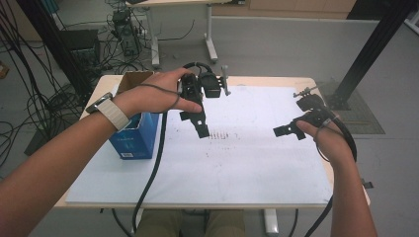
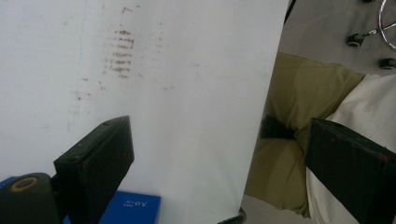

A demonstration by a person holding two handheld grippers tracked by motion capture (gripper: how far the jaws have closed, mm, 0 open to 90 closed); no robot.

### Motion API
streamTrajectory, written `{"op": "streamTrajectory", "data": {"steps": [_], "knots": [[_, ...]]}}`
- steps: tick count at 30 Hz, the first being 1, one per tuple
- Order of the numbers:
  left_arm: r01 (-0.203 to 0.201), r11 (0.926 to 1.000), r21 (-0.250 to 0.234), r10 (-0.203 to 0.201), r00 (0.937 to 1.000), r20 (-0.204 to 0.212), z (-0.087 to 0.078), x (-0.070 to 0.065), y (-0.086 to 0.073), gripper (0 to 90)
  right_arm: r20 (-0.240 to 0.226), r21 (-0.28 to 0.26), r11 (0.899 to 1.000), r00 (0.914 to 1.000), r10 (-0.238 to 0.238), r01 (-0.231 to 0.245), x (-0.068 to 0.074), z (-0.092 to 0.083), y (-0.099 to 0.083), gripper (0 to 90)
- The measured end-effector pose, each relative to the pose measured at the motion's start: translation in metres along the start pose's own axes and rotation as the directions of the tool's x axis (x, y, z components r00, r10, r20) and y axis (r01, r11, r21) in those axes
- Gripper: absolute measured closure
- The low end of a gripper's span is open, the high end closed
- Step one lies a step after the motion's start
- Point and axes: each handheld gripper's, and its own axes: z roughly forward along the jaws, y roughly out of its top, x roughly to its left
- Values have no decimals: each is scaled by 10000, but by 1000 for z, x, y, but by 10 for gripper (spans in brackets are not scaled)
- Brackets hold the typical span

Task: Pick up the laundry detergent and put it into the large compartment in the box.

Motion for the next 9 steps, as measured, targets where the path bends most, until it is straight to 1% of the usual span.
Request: {"op": "streamTrajectory", "data": {"steps": [9], "knots": [[109, 9999, 0, -109, 9999, -2, 1, 3, -1, 88, -36, -31, 10000, 10000, 58, -58, -4, 2, -4, 88]]}}
